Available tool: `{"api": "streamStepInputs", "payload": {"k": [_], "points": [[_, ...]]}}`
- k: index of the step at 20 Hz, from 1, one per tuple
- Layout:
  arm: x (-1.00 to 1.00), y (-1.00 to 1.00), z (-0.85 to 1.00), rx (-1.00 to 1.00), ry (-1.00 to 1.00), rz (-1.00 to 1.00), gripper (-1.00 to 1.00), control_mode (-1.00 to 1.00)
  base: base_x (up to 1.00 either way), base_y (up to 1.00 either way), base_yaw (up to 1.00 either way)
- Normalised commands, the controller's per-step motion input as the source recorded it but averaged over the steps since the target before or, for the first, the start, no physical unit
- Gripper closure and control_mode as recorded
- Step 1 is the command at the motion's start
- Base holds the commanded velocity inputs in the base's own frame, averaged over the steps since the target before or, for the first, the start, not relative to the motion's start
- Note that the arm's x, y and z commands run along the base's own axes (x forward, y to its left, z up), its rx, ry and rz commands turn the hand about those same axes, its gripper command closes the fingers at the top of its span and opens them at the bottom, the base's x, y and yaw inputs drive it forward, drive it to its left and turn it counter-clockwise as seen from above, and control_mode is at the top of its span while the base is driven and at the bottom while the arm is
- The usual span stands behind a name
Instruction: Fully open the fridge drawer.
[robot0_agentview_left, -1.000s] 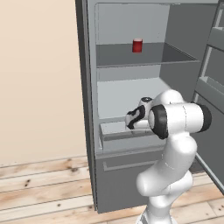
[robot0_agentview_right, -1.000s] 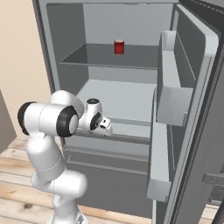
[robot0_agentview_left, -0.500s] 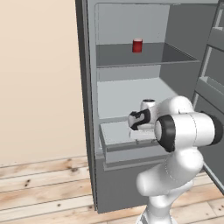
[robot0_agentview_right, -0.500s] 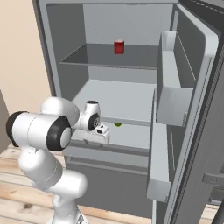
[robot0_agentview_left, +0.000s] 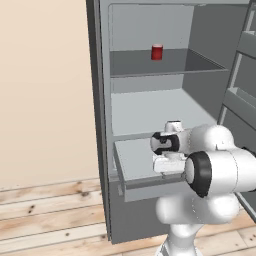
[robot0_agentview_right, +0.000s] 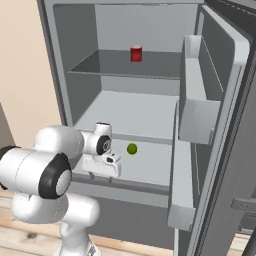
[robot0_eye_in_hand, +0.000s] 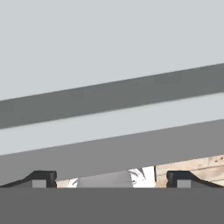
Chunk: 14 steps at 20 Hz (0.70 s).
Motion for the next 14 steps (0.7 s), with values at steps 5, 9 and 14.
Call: {"api": "streamStepInputs", "payload": {"k": [5, 9, 14], "points": [[-1.0, 0.0, 0.44, 0.11, -0.05, 0.0, -1.0, -1.0, 0.0, 0.0, 0.0], [-0.93, 0.04, 1.0, 0.14, -0.34, 0.0, -1.0, -1.0, 0.0, 0.0, 0.0], [-0.53, 0.22, 1.0, 0.07, -0.4, 0.0, -1.0, -1.0, 0.0, 0.0, 0.0]]}}
